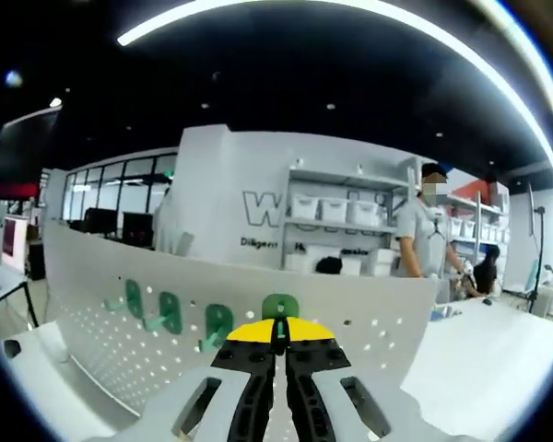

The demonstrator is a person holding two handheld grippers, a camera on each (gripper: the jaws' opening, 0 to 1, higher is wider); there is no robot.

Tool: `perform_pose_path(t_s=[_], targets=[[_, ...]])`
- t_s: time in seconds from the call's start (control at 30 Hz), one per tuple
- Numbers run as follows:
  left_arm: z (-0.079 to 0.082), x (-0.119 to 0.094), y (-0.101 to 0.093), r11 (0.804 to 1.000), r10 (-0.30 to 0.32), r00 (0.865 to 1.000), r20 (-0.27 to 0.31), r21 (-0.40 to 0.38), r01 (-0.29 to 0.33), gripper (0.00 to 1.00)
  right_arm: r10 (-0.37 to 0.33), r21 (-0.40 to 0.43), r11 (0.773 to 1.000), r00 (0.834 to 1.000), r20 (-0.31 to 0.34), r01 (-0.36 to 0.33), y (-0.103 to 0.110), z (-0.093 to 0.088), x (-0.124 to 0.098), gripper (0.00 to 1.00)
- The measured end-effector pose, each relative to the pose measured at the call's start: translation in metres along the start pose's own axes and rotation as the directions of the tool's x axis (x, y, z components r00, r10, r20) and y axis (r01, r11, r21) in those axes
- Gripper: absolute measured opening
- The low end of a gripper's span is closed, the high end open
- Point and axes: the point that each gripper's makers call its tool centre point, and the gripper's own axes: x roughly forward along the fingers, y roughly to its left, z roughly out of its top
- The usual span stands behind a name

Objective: Insert the hook assembly into the mounting plate slot until the hook locks in place.

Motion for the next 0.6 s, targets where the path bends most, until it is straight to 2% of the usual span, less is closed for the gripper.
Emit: perform_pose_path(t_s=[0.17,0.6], targets=[[-0.006,0.001,0.000,1.000,-0.001,1.000,-0.015,-0.007,0.001,1.00,0.008,-0.009,1.000,1.000,-0.010,-0.008,0.003,-0.004,0.004,0.01],[-0.003,0.000,0.011,1.000,0.023,1.000,-0.006,-0.017,-0.023,1.00,-0.012,-0.036,0.999,1.000,-0.008,0.012,0.004,-0.006,0.009,0.01]])
